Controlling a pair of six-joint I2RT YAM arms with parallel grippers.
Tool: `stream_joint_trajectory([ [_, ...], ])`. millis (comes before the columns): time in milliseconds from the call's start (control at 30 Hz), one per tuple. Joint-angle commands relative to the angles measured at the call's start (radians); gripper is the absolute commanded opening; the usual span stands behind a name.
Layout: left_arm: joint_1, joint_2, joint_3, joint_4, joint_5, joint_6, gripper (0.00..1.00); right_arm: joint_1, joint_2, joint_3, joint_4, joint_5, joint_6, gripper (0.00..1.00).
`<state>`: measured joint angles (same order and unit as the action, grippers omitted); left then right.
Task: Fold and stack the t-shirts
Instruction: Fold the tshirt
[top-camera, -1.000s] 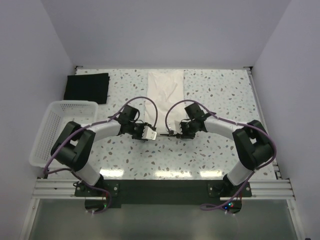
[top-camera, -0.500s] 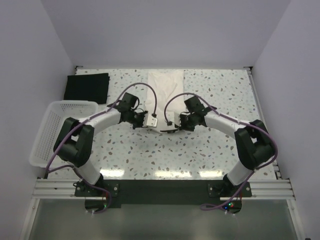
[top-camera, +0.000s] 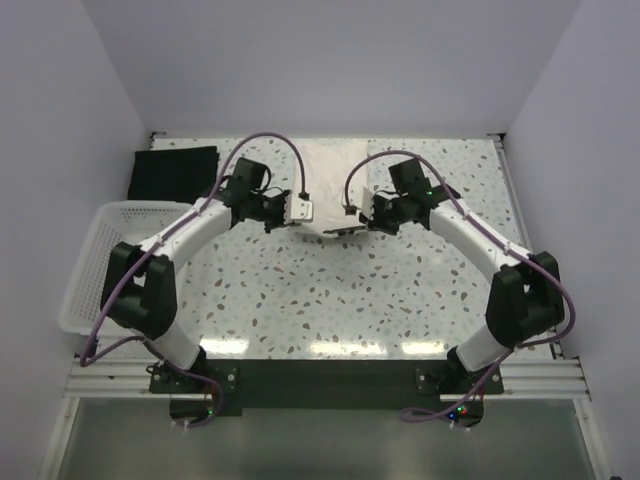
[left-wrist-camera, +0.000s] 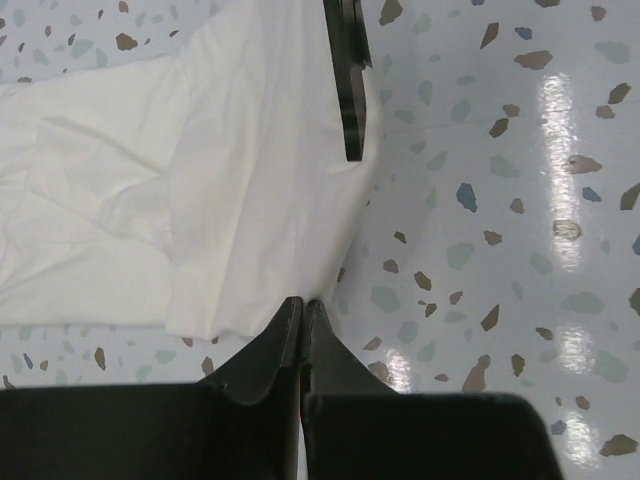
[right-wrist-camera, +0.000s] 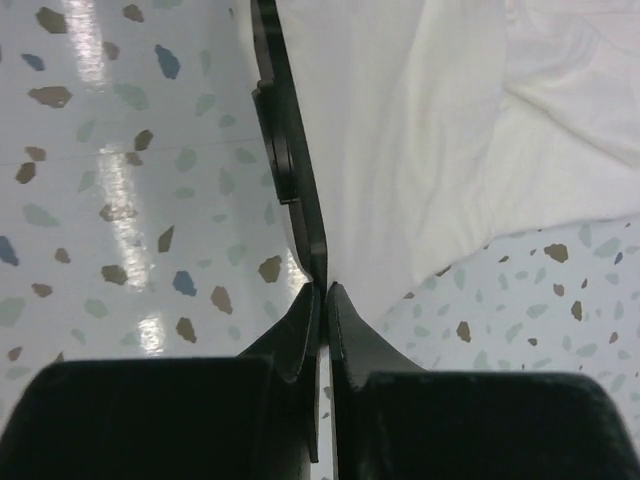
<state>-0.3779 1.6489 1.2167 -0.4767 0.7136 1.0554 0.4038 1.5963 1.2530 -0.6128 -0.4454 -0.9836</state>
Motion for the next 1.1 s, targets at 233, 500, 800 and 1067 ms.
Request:
stream_joint_trajectory([
  [233,-0.110,-0.322,-0.209,-0.160,0.066,-0.101,0.00,0.027,-0.379,-0.177,-0.251,-0.134,0.054,0.00],
  [500,-0.213,-0.589,-0.243,-0.411,0.184,-0.241,0.00,0.066,-0.639,-0.213,-0.496,-0.226,0.143,0.00],
  [800,-0.141,-0.414,-0.048,-0.428,0.149,-0.275,0.00,0.060,-0.483,-0.109,-0.536,-0.193,0.105,0.00],
  [1067,-0.001,-0.013,0.278,-0.508,0.214,-0.108,0.00,-0.077,-0.153,0.060,-0.522,-0.231,-0.044,0.00],
])
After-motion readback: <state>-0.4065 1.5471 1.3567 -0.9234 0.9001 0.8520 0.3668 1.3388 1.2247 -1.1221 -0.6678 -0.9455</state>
